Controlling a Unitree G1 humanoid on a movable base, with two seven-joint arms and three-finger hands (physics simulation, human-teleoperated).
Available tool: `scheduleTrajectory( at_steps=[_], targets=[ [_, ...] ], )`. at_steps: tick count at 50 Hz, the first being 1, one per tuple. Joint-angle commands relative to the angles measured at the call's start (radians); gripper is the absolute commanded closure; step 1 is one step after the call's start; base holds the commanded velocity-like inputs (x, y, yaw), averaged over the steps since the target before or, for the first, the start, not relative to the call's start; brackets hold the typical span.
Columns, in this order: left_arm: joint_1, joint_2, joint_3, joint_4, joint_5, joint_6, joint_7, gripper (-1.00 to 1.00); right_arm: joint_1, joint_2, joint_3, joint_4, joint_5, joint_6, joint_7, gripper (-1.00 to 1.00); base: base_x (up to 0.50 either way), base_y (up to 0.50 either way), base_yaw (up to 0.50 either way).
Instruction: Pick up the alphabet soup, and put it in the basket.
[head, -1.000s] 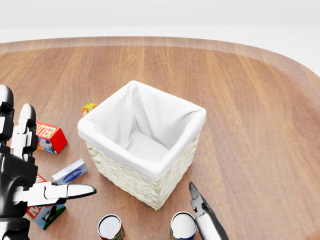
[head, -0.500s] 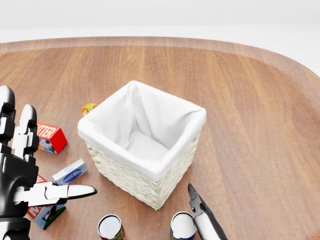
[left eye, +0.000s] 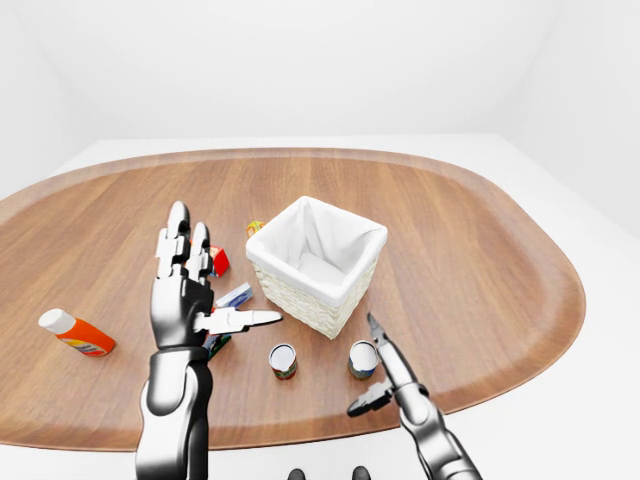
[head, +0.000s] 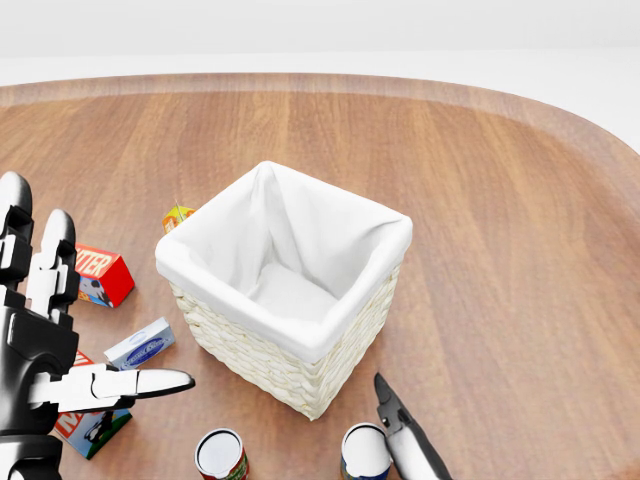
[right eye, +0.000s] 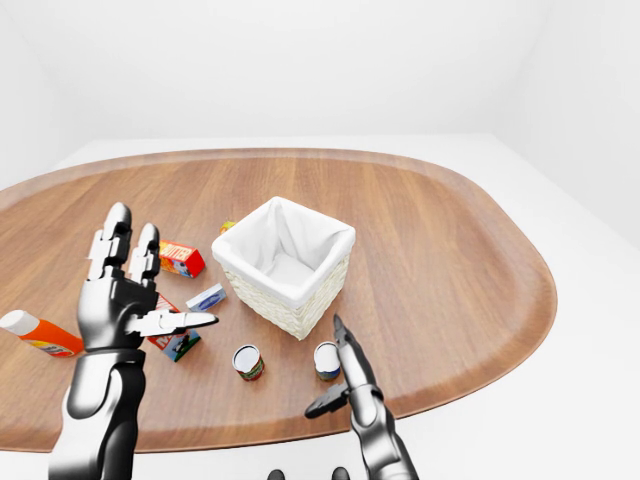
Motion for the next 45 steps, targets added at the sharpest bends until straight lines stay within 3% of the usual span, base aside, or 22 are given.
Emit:
scheduleTrajectory(
  at_steps=[1,7,16,18,20,21,22,38,41,45],
  targets=[
    [0.002,0.0,-0.001,0.0,-0.001,0.0,-0.001,-1.0,-0.013,0.001,-0.004,0.039,0.002,-0.009,0.004,-1.0,0.0,0.0,0.0],
    [0.0,0.0,0.0,0.006,0.0,0.0,-0.002,-1.0,-0.02,0.0,-0.006,0.058,0.002,-0.019,0.003,-1.0,0.0,0.0,0.0],
    [0.0,0.001,0.001,0.005,-0.001,0.0,-0.002,-1.0,-0.01,0.002,-0.004,0.038,-0.001,-0.005,0.011,-0.95,0.0,0.0,0.0],
    [-0.001,0.001,0.001,0.01,-0.001,0.0,-0.003,-1.0,-0.01,0.002,-0.003,0.039,-0.001,-0.005,0.011,-0.59,0.0,0.0,0.0],
    [0.0,0.001,0.001,0.008,0.0,0.0,-0.003,-1.0,-0.007,0.003,-0.002,0.035,-0.001,-0.004,0.012,0.48,0.0,0.0,0.0],
    [0.0,0.001,0.002,0.007,-0.001,0.0,-0.003,-1.0,-0.003,0.003,-0.002,0.027,-0.001,0.0,0.013,0.89,0.0,0.0,0.0],
    [-0.001,0.001,0.003,0.012,-0.001,0.0,-0.003,-1.0,-0.003,0.003,-0.002,0.028,-0.001,-0.002,0.012,1.0,0.0,0.0,0.0],
    [0.001,0.001,0.003,0.013,-0.001,0.0,-0.003,-1.0,0.003,0.003,0.0,0.016,0.002,0.003,0.013,1.0,0.0,0.0,0.0],
    [0.001,0.0,0.001,0.013,0.001,0.0,-0.003,-1.0,-0.003,0.001,-0.003,0.032,0.005,-0.007,0.009,1.0,0.0,0.0,0.0],
    [0.001,0.0,0.001,0.004,0.0,0.0,-0.001,-1.0,0.006,0.003,-0.001,0.007,0.005,0.005,0.014,1.0,0.0,0.0,0.0]
  ],
)
